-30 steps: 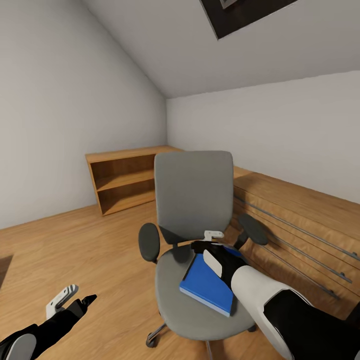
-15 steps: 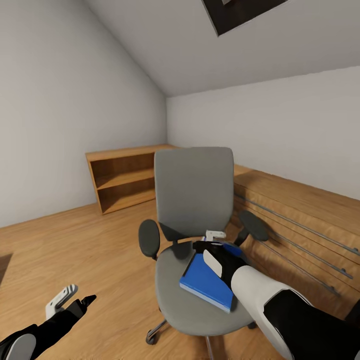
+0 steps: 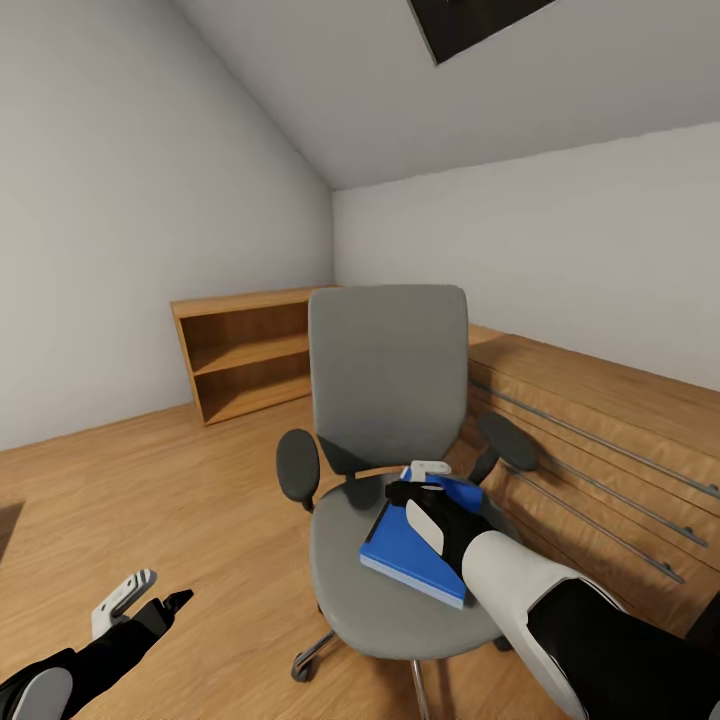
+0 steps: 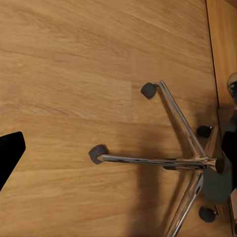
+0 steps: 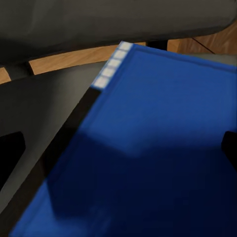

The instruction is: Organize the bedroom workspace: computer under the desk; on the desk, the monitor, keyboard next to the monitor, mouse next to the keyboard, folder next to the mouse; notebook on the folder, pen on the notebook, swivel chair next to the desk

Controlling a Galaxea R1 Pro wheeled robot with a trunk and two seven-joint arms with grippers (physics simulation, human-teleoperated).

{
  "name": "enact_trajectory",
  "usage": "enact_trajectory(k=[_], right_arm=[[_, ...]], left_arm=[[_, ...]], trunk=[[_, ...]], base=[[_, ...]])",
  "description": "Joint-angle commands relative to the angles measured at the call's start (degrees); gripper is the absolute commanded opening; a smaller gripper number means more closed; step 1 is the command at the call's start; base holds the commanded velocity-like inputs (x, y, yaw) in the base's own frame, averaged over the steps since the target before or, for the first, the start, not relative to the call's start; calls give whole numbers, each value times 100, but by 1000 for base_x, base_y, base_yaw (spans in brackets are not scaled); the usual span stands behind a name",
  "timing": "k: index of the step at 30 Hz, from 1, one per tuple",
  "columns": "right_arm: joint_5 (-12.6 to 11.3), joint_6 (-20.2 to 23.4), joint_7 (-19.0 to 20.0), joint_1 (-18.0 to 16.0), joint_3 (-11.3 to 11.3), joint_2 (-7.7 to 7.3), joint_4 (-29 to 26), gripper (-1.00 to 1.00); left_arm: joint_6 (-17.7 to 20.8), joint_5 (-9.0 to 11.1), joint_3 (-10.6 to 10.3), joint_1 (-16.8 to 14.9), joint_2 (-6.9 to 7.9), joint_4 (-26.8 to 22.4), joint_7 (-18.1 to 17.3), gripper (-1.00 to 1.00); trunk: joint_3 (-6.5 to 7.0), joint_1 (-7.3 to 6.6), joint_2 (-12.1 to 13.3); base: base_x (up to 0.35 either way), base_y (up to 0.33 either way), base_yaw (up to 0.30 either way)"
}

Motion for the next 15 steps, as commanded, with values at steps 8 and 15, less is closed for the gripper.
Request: enact_trajectory(k=[8,15], right_arm=[[-110,29,-37,2,-19,0,4,100],[-111,30,-37,2,-19,0,4,100]], left_arm=[[13,67,4,-3,1,-7,-14,100],[12,69,-4,-3,-7,-7,-21,100]], trunk=[[-8,0,-2],[-8,0,-2]], base=[[0,0,0],[-171,0,0]])
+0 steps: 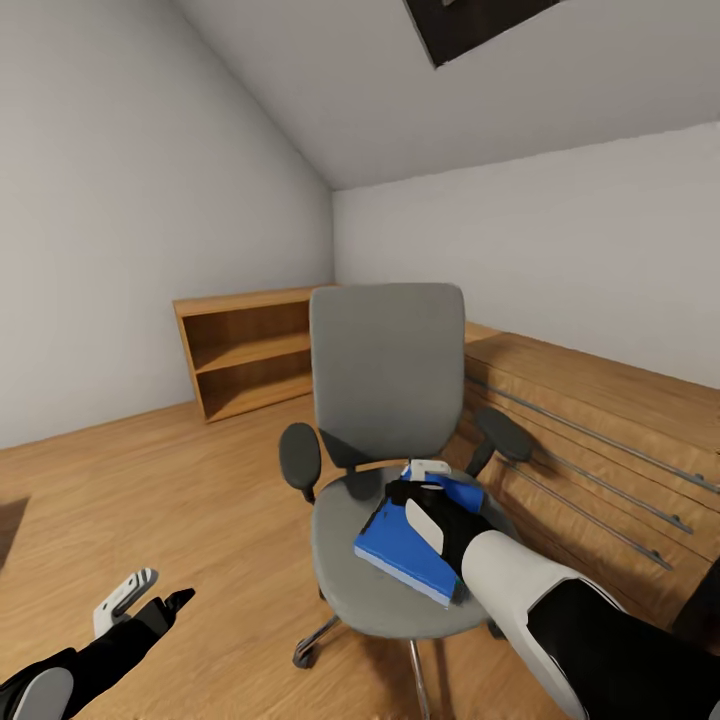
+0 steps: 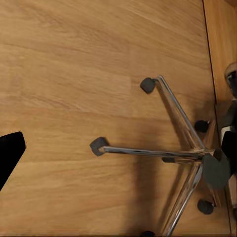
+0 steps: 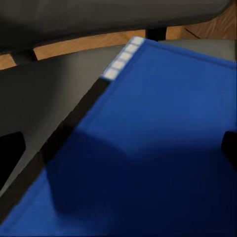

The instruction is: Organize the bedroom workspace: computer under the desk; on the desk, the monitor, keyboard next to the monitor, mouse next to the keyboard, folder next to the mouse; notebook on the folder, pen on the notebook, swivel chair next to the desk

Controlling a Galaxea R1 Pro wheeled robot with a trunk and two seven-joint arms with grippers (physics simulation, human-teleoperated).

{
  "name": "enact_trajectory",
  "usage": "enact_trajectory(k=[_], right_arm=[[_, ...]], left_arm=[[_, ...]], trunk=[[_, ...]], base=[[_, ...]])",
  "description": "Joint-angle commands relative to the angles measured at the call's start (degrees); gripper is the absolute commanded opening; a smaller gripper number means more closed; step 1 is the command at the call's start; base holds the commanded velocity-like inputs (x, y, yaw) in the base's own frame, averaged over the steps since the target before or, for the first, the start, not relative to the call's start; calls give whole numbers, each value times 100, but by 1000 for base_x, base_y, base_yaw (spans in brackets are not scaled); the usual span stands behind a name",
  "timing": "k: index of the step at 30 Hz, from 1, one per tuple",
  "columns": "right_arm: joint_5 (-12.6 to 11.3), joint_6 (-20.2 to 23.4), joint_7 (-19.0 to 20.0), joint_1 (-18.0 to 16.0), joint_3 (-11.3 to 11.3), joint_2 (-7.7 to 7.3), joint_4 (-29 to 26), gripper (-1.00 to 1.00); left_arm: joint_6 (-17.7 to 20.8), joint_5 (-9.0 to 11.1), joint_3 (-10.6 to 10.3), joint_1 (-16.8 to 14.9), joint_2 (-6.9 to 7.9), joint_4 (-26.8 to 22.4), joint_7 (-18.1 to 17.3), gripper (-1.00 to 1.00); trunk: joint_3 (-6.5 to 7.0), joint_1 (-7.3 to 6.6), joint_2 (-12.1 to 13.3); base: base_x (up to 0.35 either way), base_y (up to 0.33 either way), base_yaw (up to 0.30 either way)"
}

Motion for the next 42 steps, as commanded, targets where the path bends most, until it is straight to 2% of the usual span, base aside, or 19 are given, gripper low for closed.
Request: enact_trajectory(k=[1,28,42], right_arm=[[-85,32,-35,1,-18,0,43,100],[-85,41,-35,1,-18,0,43,100],[-68,41,-35,1,-19,0,43,100]], left_arm=[[21,60,3,-3,0,-7,50,100],[21,69,2,-3,-6,-7,53,100],[21,77,2,-3,-7,-7,58,100]], trunk=[[-7,-3,-2],[-7,-3,-2],[29,-47,78]], base=[[-147,0,0],[-102,0,0],[-8,0,0]])
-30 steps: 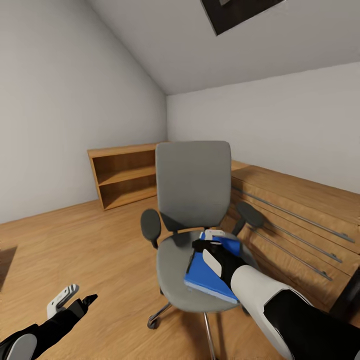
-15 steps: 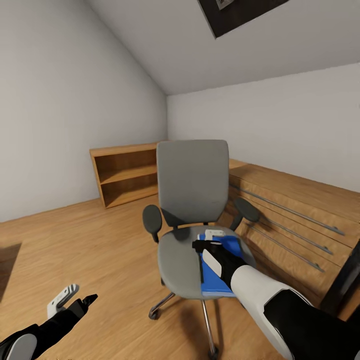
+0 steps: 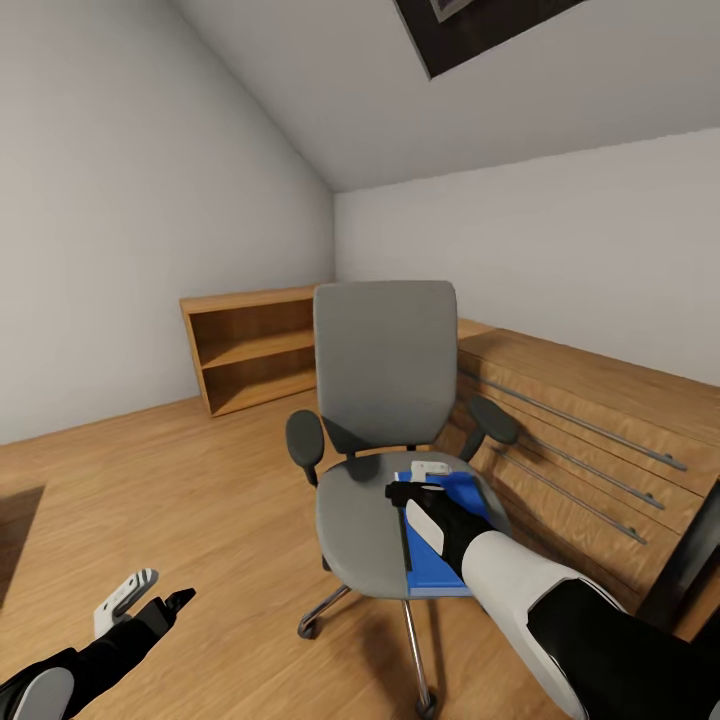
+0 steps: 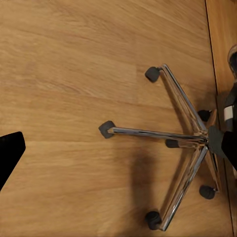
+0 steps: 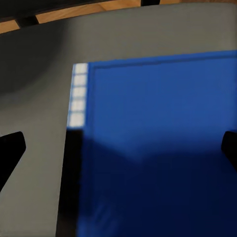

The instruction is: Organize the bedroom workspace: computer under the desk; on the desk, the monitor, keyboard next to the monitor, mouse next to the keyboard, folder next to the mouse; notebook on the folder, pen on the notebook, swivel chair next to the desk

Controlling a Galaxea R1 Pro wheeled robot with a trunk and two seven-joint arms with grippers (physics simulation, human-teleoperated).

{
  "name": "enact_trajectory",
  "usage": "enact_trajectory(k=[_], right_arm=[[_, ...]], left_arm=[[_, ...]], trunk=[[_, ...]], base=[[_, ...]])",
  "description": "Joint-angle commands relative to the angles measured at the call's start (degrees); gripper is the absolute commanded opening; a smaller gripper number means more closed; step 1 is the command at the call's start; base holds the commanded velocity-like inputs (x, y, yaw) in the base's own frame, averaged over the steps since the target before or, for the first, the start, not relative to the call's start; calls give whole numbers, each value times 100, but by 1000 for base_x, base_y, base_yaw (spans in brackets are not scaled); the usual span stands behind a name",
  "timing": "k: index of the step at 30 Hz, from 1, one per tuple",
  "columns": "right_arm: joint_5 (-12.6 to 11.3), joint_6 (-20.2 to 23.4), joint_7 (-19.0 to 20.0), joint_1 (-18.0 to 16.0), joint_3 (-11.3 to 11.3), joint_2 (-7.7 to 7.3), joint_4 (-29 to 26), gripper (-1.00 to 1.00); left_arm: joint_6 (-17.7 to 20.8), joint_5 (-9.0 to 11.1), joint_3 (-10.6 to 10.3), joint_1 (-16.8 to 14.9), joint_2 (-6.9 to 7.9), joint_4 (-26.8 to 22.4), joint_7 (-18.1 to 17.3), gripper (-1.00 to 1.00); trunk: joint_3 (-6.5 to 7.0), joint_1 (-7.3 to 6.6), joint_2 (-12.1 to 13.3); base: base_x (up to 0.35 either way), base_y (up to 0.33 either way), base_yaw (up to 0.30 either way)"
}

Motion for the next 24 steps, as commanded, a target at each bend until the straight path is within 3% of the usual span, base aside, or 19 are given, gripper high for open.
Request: enact_trajectory(k=[1,13,19,24], right_arm=[[-41,33,-45,-2,6,0,1,100],[-13,-18,-44,-2,2,0,-34,100],[154,-482,-68,-2,5,0,-68,100],[198,-571,-133,-2,9,0,-95,100]], left_arm=[[21,61,2,-3,0,-7,49,100],[21,62,-14,-3,1,78,63,100],[21,62,-22,-3,-1,114,67,100],[21,62,-24,-3,-1,146,73,100]], trunk=[[-7,-1,-2],[-7,-1,-2],[-7,-1,-2],[-7,-1,-2]], base=[[0,0,0],[0,0,0],[0,0,0],[0,0,0]])
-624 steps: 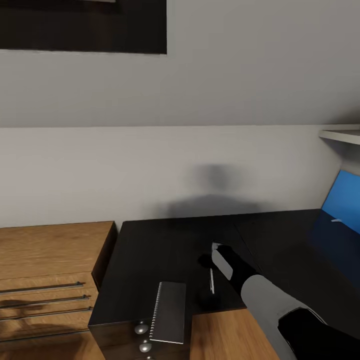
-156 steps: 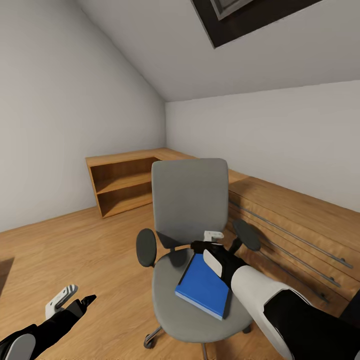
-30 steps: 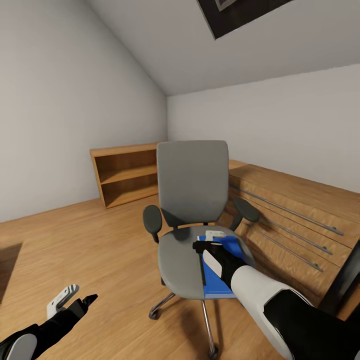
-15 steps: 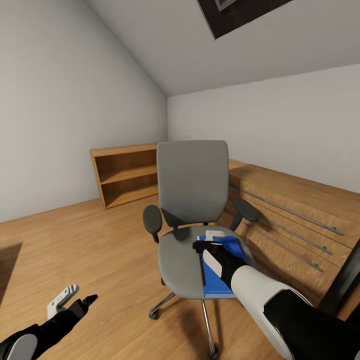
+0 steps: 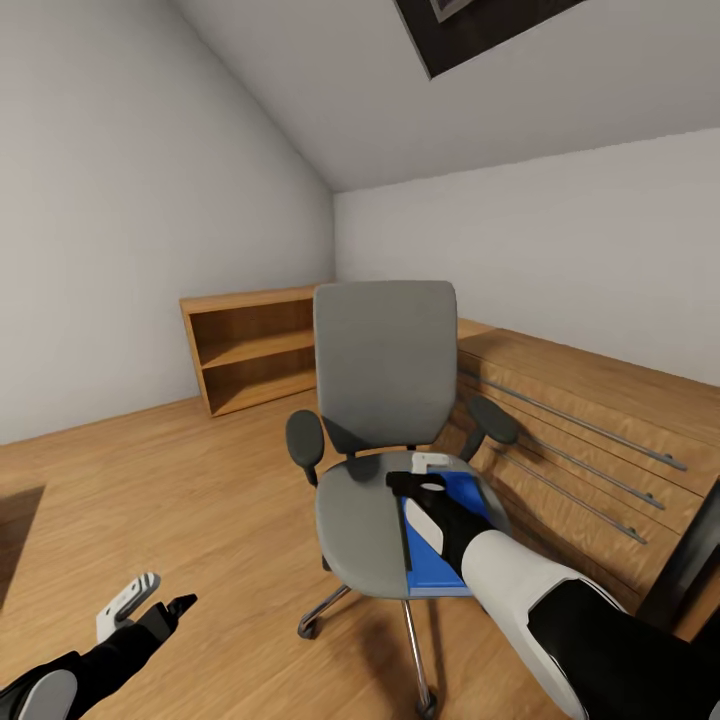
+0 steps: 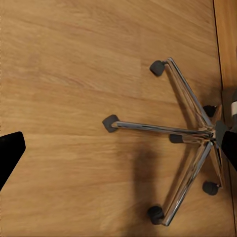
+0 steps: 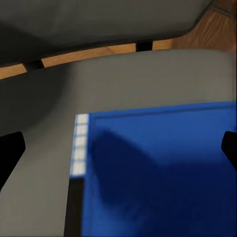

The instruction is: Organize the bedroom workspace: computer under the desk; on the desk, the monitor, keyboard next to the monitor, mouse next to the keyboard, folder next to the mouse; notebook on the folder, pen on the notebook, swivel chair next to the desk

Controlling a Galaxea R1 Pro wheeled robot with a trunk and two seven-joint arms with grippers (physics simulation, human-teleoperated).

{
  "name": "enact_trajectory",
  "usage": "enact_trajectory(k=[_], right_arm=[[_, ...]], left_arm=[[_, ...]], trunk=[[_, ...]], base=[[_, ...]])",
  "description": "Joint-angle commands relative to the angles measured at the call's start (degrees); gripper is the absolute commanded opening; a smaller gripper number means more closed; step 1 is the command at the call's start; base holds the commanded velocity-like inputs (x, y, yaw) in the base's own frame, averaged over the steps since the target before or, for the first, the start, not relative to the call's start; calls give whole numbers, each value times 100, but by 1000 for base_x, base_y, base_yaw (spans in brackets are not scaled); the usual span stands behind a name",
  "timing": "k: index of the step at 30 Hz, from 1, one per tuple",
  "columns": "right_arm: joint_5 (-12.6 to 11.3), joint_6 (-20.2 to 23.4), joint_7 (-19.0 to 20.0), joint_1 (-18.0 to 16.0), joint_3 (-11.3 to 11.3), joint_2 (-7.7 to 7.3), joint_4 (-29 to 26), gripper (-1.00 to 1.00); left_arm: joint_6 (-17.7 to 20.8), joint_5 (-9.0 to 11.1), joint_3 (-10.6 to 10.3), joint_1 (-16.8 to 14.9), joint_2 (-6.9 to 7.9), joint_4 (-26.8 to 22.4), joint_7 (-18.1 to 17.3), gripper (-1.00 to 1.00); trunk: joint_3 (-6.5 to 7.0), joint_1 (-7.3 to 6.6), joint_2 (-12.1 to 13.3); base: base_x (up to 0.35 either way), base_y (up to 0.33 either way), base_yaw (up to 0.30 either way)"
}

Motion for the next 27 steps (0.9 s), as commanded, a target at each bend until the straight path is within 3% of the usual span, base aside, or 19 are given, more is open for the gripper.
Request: enact_trajectory(k=[1,13,15,18,21,27], right_arm=[[-6,28,-201,-4,29,0,-57,100],[-12,24,-402,-4,9,0,-89,100],[54,89,-337,-3,17,-66,-104,100],[150,118,-331,-3,20,-54,-92,100],[99,53,-396,-1,29,-14,-60,100],[93,10,-440,19,40,-121,-91,100]], left_arm=[[21,61,-1,-3,1,2,51,100],[19,49,-4,-3,5,8,52,100],[21,23,7,-3,-61,6,60,100],[21,22,7,-3,-76,7,60,100],[21,16,6,-3,-108,8,61,100],[21,9,5,-3,-143,8,61,100]], trunk=[[-6,-1,-3],[-6,-1,-3],[-6,-1,-3],[-6,-1,-3],[-6,-1,-3],[-6,-1,-3]], base=[[0,0,0],[115,0,0],[0,0,0],[0,0,0],[0,0,0],[0,0,0]])
